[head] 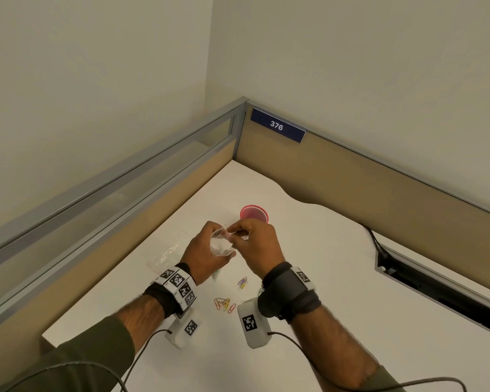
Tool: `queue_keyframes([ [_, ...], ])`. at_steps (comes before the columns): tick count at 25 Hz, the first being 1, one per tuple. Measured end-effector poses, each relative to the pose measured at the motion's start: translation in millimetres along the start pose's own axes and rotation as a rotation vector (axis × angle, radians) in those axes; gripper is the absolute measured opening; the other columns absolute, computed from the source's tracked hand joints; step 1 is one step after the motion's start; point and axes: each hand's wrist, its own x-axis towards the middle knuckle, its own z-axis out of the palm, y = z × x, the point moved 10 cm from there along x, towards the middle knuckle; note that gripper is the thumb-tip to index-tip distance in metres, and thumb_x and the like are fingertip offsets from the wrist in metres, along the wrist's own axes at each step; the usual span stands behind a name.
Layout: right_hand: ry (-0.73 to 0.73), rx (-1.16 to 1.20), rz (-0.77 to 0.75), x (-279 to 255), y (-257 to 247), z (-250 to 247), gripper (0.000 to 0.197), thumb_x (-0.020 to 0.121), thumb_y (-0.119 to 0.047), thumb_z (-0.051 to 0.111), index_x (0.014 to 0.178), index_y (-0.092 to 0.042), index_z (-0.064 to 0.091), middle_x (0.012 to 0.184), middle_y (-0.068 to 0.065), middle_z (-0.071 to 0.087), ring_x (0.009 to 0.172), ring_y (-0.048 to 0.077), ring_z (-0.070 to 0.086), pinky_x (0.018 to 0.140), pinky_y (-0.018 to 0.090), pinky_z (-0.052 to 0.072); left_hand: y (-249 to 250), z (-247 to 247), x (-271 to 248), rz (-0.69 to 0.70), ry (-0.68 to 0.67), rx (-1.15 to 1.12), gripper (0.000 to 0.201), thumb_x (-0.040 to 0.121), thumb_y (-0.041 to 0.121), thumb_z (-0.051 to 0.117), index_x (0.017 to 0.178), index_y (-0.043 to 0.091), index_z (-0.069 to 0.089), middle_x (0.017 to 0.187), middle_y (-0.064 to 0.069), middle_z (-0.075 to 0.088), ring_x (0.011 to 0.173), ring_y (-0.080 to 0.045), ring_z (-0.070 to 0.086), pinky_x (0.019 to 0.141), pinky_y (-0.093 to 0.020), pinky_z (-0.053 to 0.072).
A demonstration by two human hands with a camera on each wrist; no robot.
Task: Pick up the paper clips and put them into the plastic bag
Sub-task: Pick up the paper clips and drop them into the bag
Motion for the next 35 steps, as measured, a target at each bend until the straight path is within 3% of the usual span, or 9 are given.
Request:
queue_keyframes([
  [3, 0.081, 0.047, -0.012, 0, 1, -18, 0.015, 0.090, -0.007, 0.061, 0.102, -0.011, 0.070, 0.089, -0.006, 0.064, 0.076, 0.008, 0.064, 0.077, 0.018, 0.053, 2, -1, -4, 0.012, -0.002, -0.011, 0.044, 0.077, 0.020, 0.080, 0.106, 0.028, 0.048, 0.111, 0.007, 0.062, 0.115, -0.014, 0.058, 0.094, -0.030, 0.050],
  [7, 0.144, -0.025, 0.088, 11, 66, -27, 0.015, 0.089, -0.008, 0.061, 0.098, -0.013, 0.072, 0.097, 0.000, 0.069, 0.079, 0.015, 0.066, 0.082, 0.031, 0.058, 0, -13, -6, 0.024, 0.017, 0.011, 0.044, 0.076, 0.020, 0.081, 0.108, 0.023, 0.050, 0.110, 0.010, 0.062, 0.114, -0.010, 0.058, 0.088, -0.015, 0.043],
  [9, 0.032, -0.219, 0.191, 11, 119, -5, 0.020, 0.088, -0.006, 0.058, 0.099, -0.013, 0.072, 0.105, 0.006, 0.070, 0.093, 0.022, 0.066, 0.091, 0.036, 0.054, -2, -22, -7, 0.028, 0.028, 0.023, 0.044, 0.076, 0.020, 0.081, 0.108, 0.022, 0.051, 0.109, 0.010, 0.062, 0.113, -0.009, 0.058, 0.088, -0.014, 0.042],
  [13, -0.285, -0.447, 0.296, -18, 185, 62, 0.039, 0.090, -0.003, 0.049, 0.126, -0.016, 0.058, 0.132, 0.006, 0.051, 0.124, 0.024, 0.048, 0.105, 0.028, 0.037, -7, -37, -8, 0.017, 0.054, 0.018, 0.044, 0.075, 0.019, 0.082, 0.107, 0.022, 0.052, 0.109, 0.009, 0.063, 0.114, -0.008, 0.058, 0.093, -0.020, 0.044],
  [18, -0.409, -0.548, 0.125, -33, 173, 111, 0.036, 0.088, -0.006, 0.053, 0.122, -0.019, 0.057, 0.124, 0.003, 0.048, 0.113, 0.022, 0.048, 0.098, 0.027, 0.043, -14, -47, -6, 0.007, 0.078, 0.021, 0.045, 0.075, 0.019, 0.082, 0.107, 0.021, 0.051, 0.111, 0.007, 0.064, 0.114, -0.010, 0.058, 0.090, -0.014, 0.042],
  [25, -0.462, -0.492, -0.149, -36, 124, 143, 0.033, 0.089, -0.019, 0.058, 0.121, -0.017, 0.062, 0.128, 0.004, 0.054, 0.118, 0.023, 0.047, 0.099, 0.035, 0.045, -13, -39, -3, -0.011, 0.070, 0.019, 0.047, 0.075, 0.020, 0.082, 0.108, 0.022, 0.049, 0.111, 0.009, 0.064, 0.114, -0.010, 0.058, 0.093, -0.020, 0.044],
  [28, -0.529, -0.543, -0.249, -48, 118, 164, 0.024, 0.087, -0.015, 0.059, 0.111, -0.014, 0.065, 0.117, 0.008, 0.057, 0.109, 0.028, 0.050, 0.090, 0.040, 0.049, -13, -36, -2, -0.019, 0.068, 0.020, 0.047, 0.075, 0.019, 0.082, 0.109, 0.021, 0.049, 0.111, 0.008, 0.063, 0.113, -0.009, 0.058, 0.092, -0.018, 0.045],
  [31, -0.509, -0.621, -0.258, -54, 134, 154, 0.018, 0.090, -0.012, 0.049, 0.102, -0.009, 0.063, 0.108, 0.011, 0.057, 0.102, 0.032, 0.051, 0.080, 0.038, 0.048, -13, -39, -2, -0.011, 0.079, 0.021, 0.046, 0.076, 0.019, 0.082, 0.108, 0.022, 0.049, 0.111, 0.008, 0.064, 0.114, -0.009, 0.058, 0.086, -0.010, 0.041],
  [35, -0.413, -0.583, -0.081, -44, 173, 104, 0.018, 0.087, -0.011, 0.053, 0.100, -0.014, 0.064, 0.109, 0.004, 0.057, 0.106, 0.024, 0.051, 0.084, 0.033, 0.046, -13, -43, -1, -0.010, 0.091, 0.013, 0.046, 0.075, 0.017, 0.082, 0.107, 0.021, 0.049, 0.110, 0.009, 0.065, 0.113, -0.006, 0.058, 0.084, -0.007, 0.039],
])
